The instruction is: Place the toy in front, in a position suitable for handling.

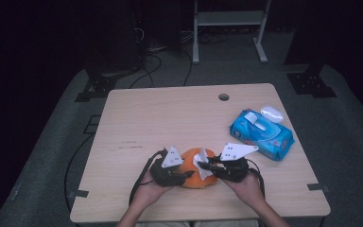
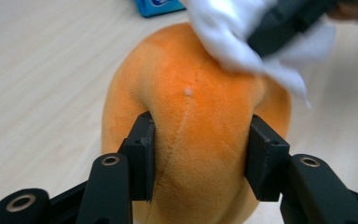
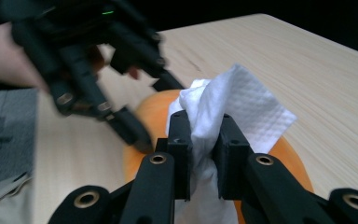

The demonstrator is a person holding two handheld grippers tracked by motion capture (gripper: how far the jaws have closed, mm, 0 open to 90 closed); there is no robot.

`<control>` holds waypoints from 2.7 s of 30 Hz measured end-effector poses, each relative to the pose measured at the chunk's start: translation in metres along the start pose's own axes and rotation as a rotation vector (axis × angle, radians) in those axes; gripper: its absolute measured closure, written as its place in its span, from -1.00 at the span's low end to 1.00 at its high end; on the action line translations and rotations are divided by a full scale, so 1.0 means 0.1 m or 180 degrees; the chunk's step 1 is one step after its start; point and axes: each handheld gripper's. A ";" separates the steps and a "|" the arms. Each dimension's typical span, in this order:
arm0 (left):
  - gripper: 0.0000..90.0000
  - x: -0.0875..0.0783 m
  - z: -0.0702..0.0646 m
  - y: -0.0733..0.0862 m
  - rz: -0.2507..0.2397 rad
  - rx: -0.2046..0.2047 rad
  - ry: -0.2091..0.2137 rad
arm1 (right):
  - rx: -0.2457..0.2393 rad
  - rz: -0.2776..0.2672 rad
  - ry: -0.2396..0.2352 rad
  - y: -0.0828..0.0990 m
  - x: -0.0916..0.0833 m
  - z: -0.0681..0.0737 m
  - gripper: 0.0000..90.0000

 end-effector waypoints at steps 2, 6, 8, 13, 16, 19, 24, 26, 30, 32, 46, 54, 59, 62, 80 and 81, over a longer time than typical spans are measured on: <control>0.15 0.00 0.02 0.02 -0.0010 -0.0082 -0.0008 | -0.0017 0.0012 -0.0012 0.01 -0.01 0.01 0.73; 0.13 -0.01 0.14 0.08 -0.0094 -0.0385 -0.0040 | 0.0069 0.0056 0.0184 0.09 -0.07 -0.16 0.73; 0.12 -0.02 0.21 0.12 -0.0140 -0.0527 -0.0031 | 0.0157 0.0094 0.0334 0.14 -0.11 -0.27 0.73; 0.09 -0.03 0.27 0.17 -0.0148 -0.0606 -0.0062 | 0.0241 0.0117 0.0374 0.21 -0.11 -0.31 0.73; 0.07 -0.04 0.30 0.20 -0.0161 -0.0651 -0.0061 | 0.0143 0.0033 0.0247 0.15 -0.08 -0.17 0.73; 0.06 -0.05 0.33 0.22 -0.0175 -0.0689 -0.0053 | 0.0097 -0.0008 0.0057 0.12 -0.04 -0.07 0.73; 0.06 -0.05 0.35 0.24 -0.0197 -0.0726 -0.0051 | 0.0120 0.0026 0.0142 0.14 -0.05 -0.15 0.73; 0.05 -0.05 0.36 0.25 -0.0212 -0.0756 -0.0047 | 0.0193 0.0091 0.0290 0.20 -0.08 -0.27 0.73; 0.04 -0.04 0.36 0.24 -0.0208 -0.0728 -0.0066 | 0.0329 0.0173 0.0350 0.29 -0.11 -0.36 0.73; 0.03 -0.05 0.36 0.25 -0.0214 -0.0737 -0.0083 | 0.0227 0.0154 0.0302 0.24 -0.09 -0.27 0.73; 0.00 -0.03 0.31 0.22 -0.0228 -0.0662 -0.0110 | 0.0248 0.0239 0.0432 0.27 -0.13 -0.37 0.73; -0.10 0.03 0.18 0.18 -0.0240 -0.0442 -0.0181 | -0.0105 0.0083 0.0178 0.08 0.00 -0.06 0.73; -0.55 0.01 0.13 0.15 -0.0448 -0.0275 -0.0172 | 0.0080 0.0103 0.0297 0.17 -0.06 -0.22 0.73; -0.56 0.05 0.12 0.15 -0.0426 -0.0259 -0.0160 | 0.0194 0.0072 0.0342 0.20 -0.10 -0.32 0.73; -0.61 0.06 0.06 0.10 -0.0443 -0.0180 -0.0281 | 0.0147 0.0006 0.0391 0.11 -0.06 -0.28 0.73; -0.61 0.08 0.06 0.11 -0.0425 -0.0195 -0.0265 | 0.0173 -0.0006 0.0412 0.11 -0.08 -0.31 0.73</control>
Point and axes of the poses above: each handheld gripper's, and its own axes: x roughly forward along the jaws, y roughly out of its underside, z roughly to its left, and after that the axes turned 13 degrees about -z, right-handed
